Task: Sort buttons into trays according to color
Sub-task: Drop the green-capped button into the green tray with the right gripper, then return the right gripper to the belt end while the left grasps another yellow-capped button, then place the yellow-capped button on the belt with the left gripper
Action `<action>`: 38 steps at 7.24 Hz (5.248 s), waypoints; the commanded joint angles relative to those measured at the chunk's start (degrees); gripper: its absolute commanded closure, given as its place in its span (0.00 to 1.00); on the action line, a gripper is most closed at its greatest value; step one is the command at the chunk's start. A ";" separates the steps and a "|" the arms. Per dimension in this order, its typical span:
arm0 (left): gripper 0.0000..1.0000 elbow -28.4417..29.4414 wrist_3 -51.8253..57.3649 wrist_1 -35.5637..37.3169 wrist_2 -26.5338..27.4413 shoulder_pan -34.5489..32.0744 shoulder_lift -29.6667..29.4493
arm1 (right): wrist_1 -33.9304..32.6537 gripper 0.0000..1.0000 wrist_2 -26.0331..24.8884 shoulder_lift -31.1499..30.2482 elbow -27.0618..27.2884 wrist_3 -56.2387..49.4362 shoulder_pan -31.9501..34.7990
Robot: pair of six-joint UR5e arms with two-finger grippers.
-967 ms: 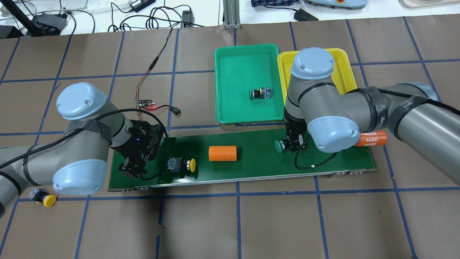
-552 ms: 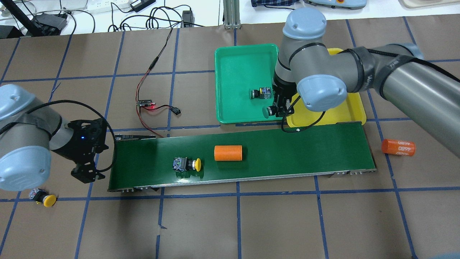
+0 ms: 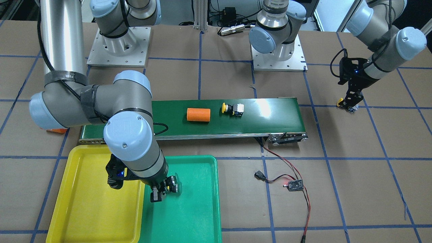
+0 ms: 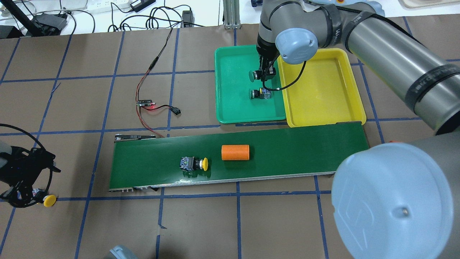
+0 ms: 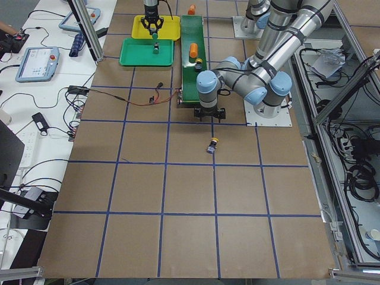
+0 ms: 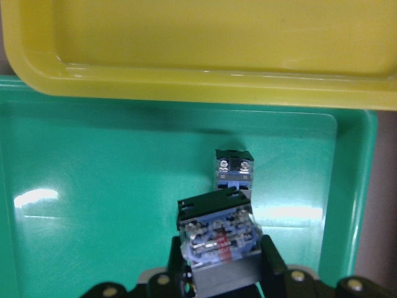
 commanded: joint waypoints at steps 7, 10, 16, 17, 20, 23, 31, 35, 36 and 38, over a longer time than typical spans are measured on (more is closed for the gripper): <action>0.00 -6.68 15.81 22.43 0.46 8.26 -8.51 | 14.29 0.16 -3.87 -4.10 0.06 -10.79 -0.65; 0.09 -6.68 15.89 26.58 0.36 8.34 -11.76 | 26.43 0.00 -12.50 -10.00 3.20 -16.23 -1.71; 1.00 -6.50 12.75 29.15 -0.61 8.35 -11.79 | 2.80 0.00 -4.76 -26.89 35.79 -15.54 -3.47; 1.00 -5.98 10.82 27.40 -0.87 8.34 -11.08 | 0.85 0.00 -4.76 -28.30 37.66 -15.28 -3.56; 1.00 4.80 -5.76 4.86 -5.35 0.31 -6.26 | 1.27 0.00 -4.58 -27.96 38.64 -12.92 -4.00; 1.00 7.38 -26.76 -6.70 -5.88 -17.08 -0.28 | -0.13 0.00 -3.80 -28.40 39.95 -11.77 -4.00; 0.01 6.68 -63.20 2.95 -8.07 -49.57 -5.45 | -6.19 0.00 -2.12 -28.57 43.30 -11.32 -5.49; 0.00 7.91 -65.47 1.98 -8.16 -49.05 -2.74 | -7.08 0.00 -3.00 -27.17 43.22 -11.58 -5.49; 0.00 11.57 -67.32 -0.19 -7.90 -48.96 -2.46 | -7.16 0.00 -3.09 -27.17 42.78 -11.67 -5.49; 0.00 30.57 -75.27 -22.94 -7.64 -48.96 -6.22 | -6.47 0.00 -3.09 -27.17 43.30 -11.15 -5.49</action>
